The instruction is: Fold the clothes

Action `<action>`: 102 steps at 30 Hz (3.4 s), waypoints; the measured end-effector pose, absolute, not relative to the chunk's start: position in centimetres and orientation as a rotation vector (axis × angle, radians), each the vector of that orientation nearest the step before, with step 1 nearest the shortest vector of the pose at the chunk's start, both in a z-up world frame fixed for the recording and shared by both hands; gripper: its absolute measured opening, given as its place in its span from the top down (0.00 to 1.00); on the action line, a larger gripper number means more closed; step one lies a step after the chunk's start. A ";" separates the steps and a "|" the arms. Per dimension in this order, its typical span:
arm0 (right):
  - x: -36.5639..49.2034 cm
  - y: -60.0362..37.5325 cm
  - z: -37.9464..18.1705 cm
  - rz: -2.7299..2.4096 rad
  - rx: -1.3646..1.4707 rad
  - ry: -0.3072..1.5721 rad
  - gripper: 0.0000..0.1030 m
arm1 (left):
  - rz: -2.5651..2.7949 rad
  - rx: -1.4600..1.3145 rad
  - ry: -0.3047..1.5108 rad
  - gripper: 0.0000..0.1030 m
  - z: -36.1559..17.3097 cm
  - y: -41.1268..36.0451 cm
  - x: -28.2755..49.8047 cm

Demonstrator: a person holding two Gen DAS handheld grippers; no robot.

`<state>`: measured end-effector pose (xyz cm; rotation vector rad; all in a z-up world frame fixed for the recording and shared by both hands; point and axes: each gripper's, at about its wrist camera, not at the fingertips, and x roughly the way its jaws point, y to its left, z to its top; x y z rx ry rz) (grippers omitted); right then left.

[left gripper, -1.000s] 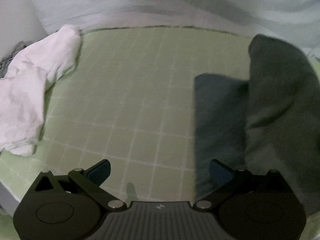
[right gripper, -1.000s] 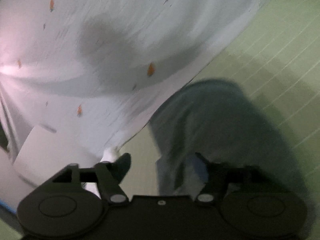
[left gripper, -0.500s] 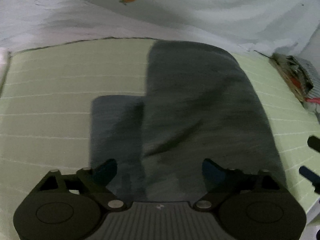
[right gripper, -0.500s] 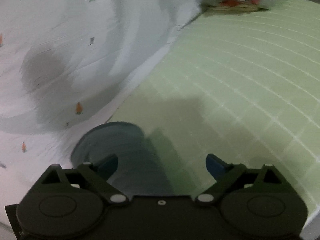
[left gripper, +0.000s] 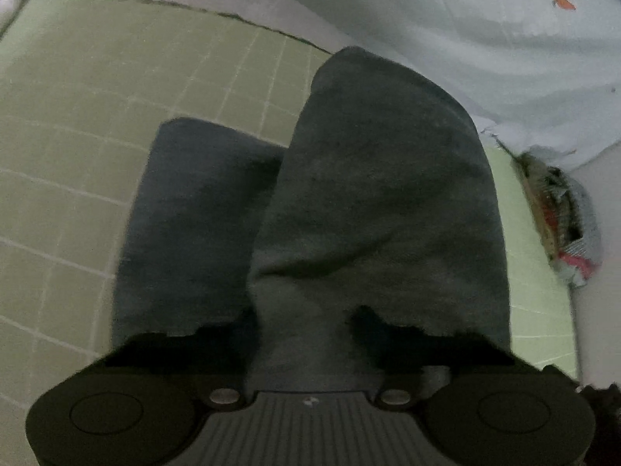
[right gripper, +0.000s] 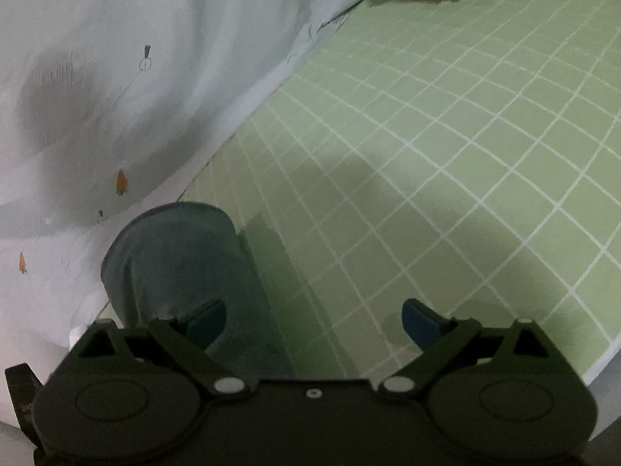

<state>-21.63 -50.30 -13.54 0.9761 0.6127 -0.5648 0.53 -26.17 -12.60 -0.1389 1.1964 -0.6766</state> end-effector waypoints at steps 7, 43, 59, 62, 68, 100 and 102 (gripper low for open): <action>-20.2 -49.9 -13.5 -0.508 0.951 0.639 0.05 | -0.631 -0.127 1.095 0.90 -10.0 -24.5 -1.8; -9.6 -45.1 -14.0 -0.329 0.780 0.781 0.00 | -0.618 -0.159 1.293 0.09 -13.3 -18.9 4.7; -6.8 -44.4 -15.2 -0.273 0.855 0.786 0.26 | -0.926 -0.246 1.275 0.10 -14.6 -20.9 7.0; -7.2 -43.8 -14.6 -0.273 0.847 0.759 0.49 | -0.886 -0.299 1.284 0.40 -14.8 -20.0 6.9; -9.0 -43.2 -11.5 -0.269 0.766 0.679 0.60 | -0.879 -0.345 1.228 0.63 -13.3 -20.0 6.0; -35.0 -85.0 4.1 -0.236 0.559 0.258 0.60 | -1.165 -0.427 0.890 0.65 3.5 -66.2 -13.4; -35.8 -88.4 5.9 -0.239 0.518 0.228 0.60 | -1.204 -0.439 0.868 0.65 4.7 -70.3 -13.3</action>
